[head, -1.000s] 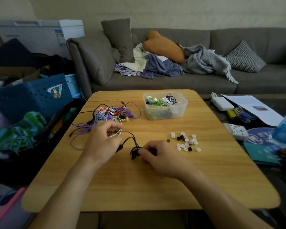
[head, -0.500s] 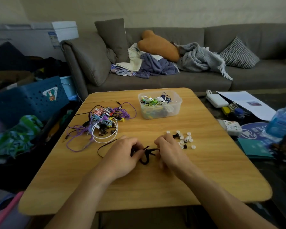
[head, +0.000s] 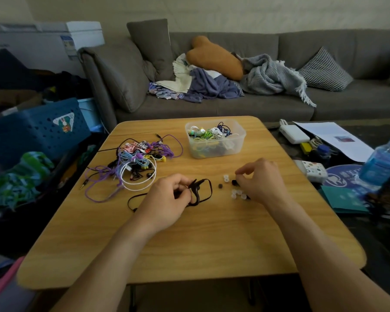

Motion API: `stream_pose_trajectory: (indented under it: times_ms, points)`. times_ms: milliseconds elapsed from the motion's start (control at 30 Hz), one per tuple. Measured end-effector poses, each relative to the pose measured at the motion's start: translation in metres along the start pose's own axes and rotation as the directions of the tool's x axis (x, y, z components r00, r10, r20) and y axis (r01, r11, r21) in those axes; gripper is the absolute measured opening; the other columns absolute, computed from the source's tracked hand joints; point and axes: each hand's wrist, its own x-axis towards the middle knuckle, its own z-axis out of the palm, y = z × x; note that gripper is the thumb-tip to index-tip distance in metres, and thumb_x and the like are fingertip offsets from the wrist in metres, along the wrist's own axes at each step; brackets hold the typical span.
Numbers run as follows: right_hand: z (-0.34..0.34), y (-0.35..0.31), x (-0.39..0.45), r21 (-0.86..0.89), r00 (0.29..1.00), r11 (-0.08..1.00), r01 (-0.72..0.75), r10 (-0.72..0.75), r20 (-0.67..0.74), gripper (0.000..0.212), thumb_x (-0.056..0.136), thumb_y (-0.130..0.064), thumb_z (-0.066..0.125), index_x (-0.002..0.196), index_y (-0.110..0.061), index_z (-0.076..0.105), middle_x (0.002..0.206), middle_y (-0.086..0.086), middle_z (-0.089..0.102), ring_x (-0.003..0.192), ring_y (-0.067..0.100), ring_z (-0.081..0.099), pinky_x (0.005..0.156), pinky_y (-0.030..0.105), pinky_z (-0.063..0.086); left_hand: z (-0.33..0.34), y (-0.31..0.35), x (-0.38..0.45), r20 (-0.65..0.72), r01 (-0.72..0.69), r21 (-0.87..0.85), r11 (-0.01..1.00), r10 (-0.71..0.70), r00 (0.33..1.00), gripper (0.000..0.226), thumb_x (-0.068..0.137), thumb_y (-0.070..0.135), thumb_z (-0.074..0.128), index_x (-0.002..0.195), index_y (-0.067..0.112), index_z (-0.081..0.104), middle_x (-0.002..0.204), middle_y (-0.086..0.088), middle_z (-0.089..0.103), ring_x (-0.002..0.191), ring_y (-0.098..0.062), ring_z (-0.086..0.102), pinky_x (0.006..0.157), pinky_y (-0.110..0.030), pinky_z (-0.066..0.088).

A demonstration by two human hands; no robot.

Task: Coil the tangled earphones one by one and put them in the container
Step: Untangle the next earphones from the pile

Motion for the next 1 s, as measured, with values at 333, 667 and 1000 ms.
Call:
stream_pose_trajectory:
  times_ms: [333,667,1000]
  points:
    - [0.004,0.001,0.006,-0.164,0.981,0.982,0.095,-0.064,0.182,0.010,0.092,-0.033,0.062,0.097,-0.035,0.071,0.116,0.005,0.049,0.117,0.028,0.038,0.087,0.026,0.024,-0.002,0.007,0.004,0.014,0.193,-0.380,0.904,-0.204,0.979,0.016,0.092,0.002,0.053,0.095,0.009,0.066,0.064,0.002,0.066,0.059,-0.021,0.057,0.060,-0.029,0.046]
    - [-0.002,-0.011,-0.005,0.157,0.994,0.982,0.107,-0.104,-0.026,0.008,0.096,-0.031,0.061,0.098,-0.027,0.067,0.097,-0.014,0.059,0.102,0.012,0.051,0.079,0.027,0.040,-0.006,0.009,0.004,0.191,0.353,-0.688,0.633,-0.312,0.931,0.024,0.096,0.018,0.048,0.103,0.003,0.065,0.063,-0.005,0.051,0.058,-0.017,0.049,0.053,-0.028,0.040]
    - [0.007,-0.055,-0.045,0.908,0.966,0.337,-0.248,0.010,0.260,0.012,0.088,-0.009,0.071,0.100,-0.011,0.072,0.086,0.005,0.072,0.075,0.014,0.062,0.065,0.030,0.049,-0.005,0.013,-0.001,0.062,0.100,-0.537,0.837,-0.079,0.995,0.014,0.084,0.010,0.067,0.096,0.013,0.061,0.079,-0.001,0.062,0.065,-0.008,0.056,0.056,-0.018,0.047]
